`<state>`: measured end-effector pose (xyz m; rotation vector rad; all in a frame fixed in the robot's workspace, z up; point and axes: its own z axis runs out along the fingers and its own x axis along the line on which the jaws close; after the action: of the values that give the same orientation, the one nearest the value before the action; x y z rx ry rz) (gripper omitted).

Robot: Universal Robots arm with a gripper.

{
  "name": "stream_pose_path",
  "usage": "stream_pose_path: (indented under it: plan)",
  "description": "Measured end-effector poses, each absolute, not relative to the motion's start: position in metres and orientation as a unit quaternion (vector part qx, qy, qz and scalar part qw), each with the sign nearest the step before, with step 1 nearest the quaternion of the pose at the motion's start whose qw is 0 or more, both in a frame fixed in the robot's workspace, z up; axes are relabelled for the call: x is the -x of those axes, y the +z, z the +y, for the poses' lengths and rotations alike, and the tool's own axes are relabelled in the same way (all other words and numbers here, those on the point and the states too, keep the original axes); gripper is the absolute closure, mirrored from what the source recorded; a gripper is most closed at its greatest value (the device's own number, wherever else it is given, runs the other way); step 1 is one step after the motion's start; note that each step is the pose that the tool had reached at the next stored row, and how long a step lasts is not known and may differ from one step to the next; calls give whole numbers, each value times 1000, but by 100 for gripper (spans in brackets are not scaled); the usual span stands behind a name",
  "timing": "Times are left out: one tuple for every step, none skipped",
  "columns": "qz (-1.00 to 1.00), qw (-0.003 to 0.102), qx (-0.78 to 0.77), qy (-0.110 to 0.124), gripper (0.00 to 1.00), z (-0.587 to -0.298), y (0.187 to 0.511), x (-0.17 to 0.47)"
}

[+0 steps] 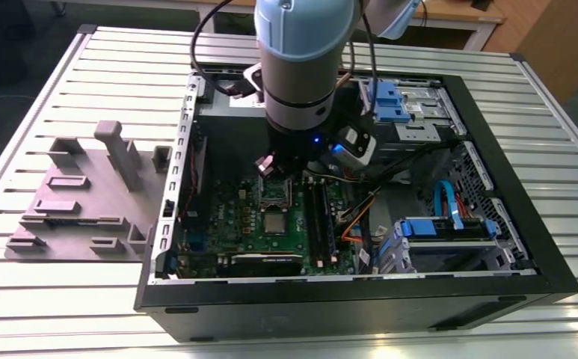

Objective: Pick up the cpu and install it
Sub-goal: 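Close the cpu cover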

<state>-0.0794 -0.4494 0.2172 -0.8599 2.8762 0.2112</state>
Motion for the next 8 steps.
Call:
stream_pose_path:
  plan:
    - [955,66,281,70,90,-449,216,79]
    - [956,67,278,70,90,-449,216,79]
    - [957,67,275,69,90,-449,215,79]
    - [958,67,272,69,90,-449,214,79]
    - [958,67,268,69,90,-449,213,79]
    - [959,67,266,69,90,-449,213,79]
    - [960,68,265,69,90,-449,212,79]
    - [960,68,264,69,90,-449,211,79]
